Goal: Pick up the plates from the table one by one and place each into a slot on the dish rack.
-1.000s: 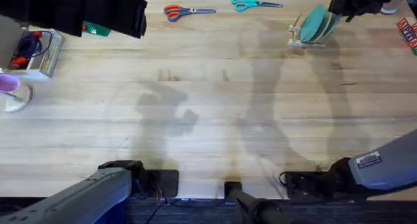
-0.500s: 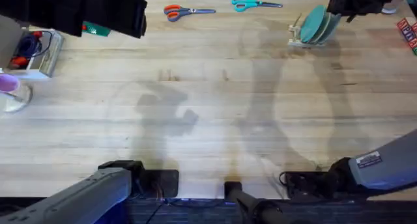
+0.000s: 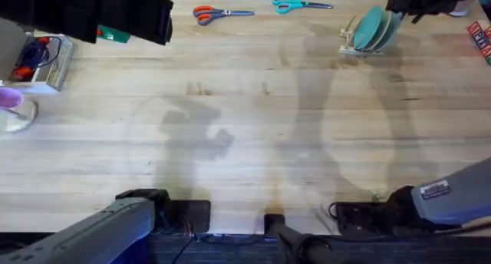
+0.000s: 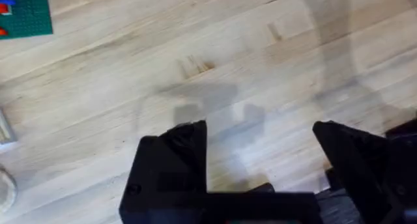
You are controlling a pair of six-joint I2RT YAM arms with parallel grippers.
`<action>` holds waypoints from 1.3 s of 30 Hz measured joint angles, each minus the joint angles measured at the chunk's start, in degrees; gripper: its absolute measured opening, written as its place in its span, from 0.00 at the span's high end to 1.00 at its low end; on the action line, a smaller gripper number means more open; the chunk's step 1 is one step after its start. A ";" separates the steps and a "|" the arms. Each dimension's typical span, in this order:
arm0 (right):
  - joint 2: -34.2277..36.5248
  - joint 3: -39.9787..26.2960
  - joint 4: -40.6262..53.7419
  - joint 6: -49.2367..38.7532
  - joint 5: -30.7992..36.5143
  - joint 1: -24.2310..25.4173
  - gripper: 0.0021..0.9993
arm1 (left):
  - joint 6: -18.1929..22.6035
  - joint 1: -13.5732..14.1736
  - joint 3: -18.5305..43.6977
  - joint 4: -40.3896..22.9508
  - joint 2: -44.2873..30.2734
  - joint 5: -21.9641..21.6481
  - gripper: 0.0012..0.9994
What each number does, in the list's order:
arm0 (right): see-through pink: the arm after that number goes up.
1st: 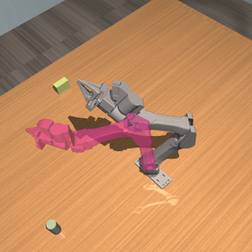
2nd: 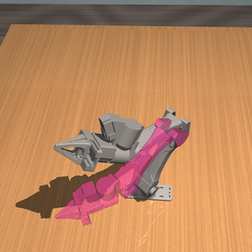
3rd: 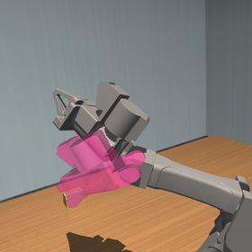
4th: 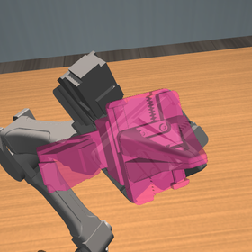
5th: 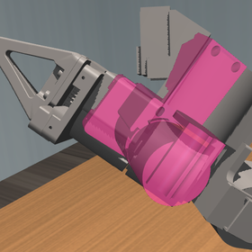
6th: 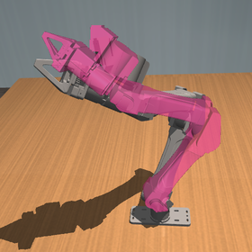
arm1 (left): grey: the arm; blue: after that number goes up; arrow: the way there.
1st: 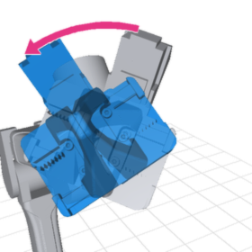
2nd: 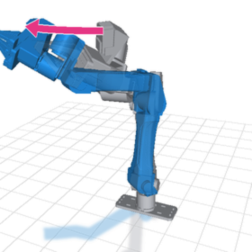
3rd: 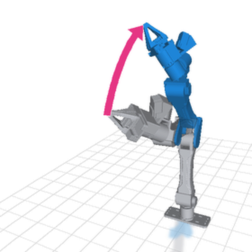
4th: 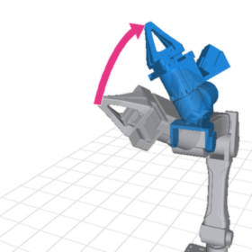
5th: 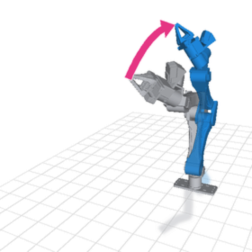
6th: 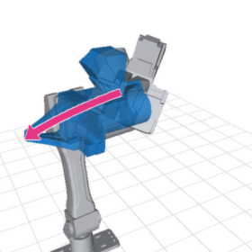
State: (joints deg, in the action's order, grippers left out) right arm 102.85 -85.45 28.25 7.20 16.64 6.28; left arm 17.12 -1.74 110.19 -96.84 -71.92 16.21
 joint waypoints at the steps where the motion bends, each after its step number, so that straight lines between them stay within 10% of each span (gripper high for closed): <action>1: -0.73 0.00 0.04 -0.01 0.00 0.00 0.71 | 0.00 0.00 0.00 0.00 0.00 0.00 0.01; 15: -17.44 0.00 10.71 -0.11 -0.02 -0.16 0.10 | 0.00 0.00 0.01 0.00 0.00 0.00 0.01; 39: -46.07 9.19 25.49 -6.05 -10.05 -7.43 0.01 | 0.00 0.00 0.00 0.02 0.00 0.00 0.01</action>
State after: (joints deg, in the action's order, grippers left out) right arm 56.78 -76.26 53.74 1.15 6.59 -1.15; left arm 17.12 -1.74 110.19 -96.82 -71.92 16.21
